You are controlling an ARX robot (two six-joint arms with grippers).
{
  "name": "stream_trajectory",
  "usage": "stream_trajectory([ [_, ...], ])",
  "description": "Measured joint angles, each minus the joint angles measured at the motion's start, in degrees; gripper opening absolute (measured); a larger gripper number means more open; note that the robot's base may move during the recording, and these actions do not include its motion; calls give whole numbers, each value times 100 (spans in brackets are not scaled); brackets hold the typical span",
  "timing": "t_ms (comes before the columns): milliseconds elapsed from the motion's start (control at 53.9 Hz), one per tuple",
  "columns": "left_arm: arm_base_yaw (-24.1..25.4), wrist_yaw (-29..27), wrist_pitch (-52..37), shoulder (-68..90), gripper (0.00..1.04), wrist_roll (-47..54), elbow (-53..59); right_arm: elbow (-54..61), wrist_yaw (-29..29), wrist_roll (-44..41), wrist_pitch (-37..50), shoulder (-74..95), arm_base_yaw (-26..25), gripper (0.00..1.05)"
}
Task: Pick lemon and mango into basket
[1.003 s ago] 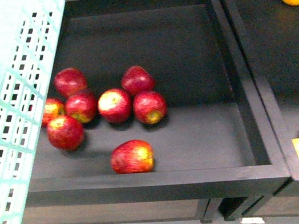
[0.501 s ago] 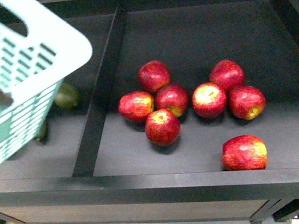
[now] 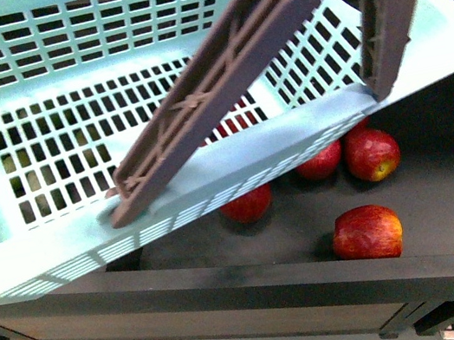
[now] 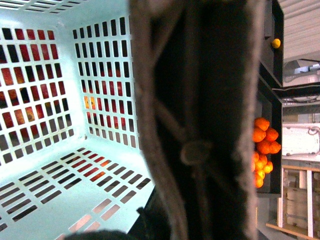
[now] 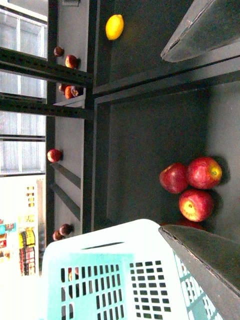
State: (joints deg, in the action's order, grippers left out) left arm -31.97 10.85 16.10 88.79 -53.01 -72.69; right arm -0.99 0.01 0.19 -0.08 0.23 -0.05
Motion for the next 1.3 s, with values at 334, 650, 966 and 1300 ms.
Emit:
stream_trajectory([
  [334, -669, 442, -184, 46, 5, 90, -175, 0, -2, 0, 0, 0, 0, 96],
  [650, -656, 310, -179, 46, 5, 94, -175, 0, -2, 0, 0, 0, 0, 96],
  [966, -640, 319, -168, 42, 5, 109, -175, -627, 1388, 1626, -1314, 1141, -308, 96],
  [1300, -654, 350, -166, 35, 5, 107, -175, -1078, 9, 1287, 1825, 4579, -3303, 96],
])
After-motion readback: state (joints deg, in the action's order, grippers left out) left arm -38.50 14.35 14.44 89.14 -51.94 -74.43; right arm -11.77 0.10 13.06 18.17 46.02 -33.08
